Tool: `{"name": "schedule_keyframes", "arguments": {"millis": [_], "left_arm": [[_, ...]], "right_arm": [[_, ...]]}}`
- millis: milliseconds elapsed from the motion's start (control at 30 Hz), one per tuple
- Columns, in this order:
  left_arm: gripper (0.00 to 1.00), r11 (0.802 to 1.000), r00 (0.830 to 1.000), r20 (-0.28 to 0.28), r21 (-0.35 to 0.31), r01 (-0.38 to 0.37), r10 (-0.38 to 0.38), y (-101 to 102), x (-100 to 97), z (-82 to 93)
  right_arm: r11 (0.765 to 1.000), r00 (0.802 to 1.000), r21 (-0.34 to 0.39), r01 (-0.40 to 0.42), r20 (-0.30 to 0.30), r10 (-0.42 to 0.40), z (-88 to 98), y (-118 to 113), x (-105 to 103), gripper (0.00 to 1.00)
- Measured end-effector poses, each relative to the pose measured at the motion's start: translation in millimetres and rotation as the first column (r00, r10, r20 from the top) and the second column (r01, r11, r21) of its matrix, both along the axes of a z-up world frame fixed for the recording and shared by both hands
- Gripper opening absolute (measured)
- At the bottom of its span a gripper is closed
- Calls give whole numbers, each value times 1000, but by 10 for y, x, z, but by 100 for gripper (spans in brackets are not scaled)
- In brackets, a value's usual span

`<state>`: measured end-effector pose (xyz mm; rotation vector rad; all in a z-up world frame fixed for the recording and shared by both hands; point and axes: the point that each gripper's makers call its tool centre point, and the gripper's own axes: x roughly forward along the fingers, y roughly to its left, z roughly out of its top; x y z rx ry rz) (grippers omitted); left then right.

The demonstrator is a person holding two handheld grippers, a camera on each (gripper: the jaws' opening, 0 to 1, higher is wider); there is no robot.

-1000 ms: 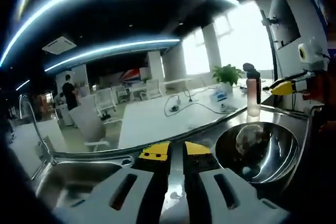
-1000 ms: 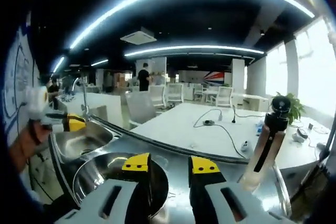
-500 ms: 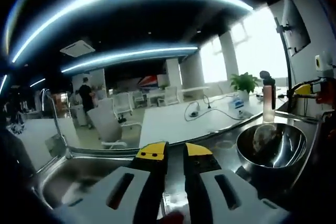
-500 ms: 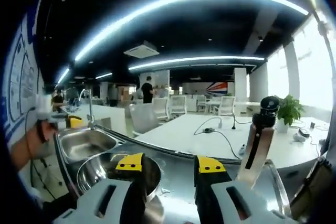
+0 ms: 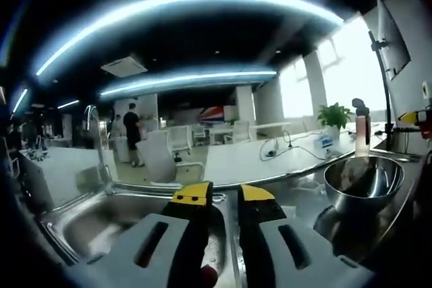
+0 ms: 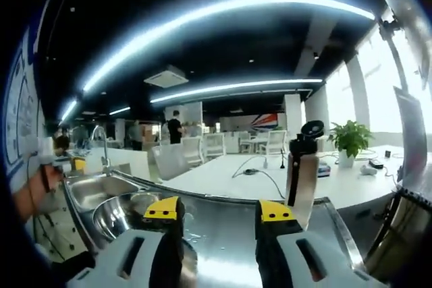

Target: Pick up bowl with dirty water move over sink pour dirty water into sink return bowl to place

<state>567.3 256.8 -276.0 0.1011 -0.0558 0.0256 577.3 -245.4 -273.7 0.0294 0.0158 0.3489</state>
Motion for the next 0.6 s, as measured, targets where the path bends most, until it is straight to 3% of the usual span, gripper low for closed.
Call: {"name": "schedule_keyframes", "arguments": {"millis": [167, 333, 600], "left_arm": [[15, 1000, 1000, -2, -9, 20, -20, -50, -36, -72], [18, 999, 999, 3, -18, 35, -35, -129, -58, -187], [21, 999, 1000, -6, -36, 20, -21, -94, -55, -299]], "right_arm": [[997, 997, -51, 52, 51, -49, 5, -124, -47, 41], [993, 993, -65, 99, 65, -95, -97, -223, -94, 41], [985, 981, -6, 170, 92, -169, -65, -363, -156, 42]]}}
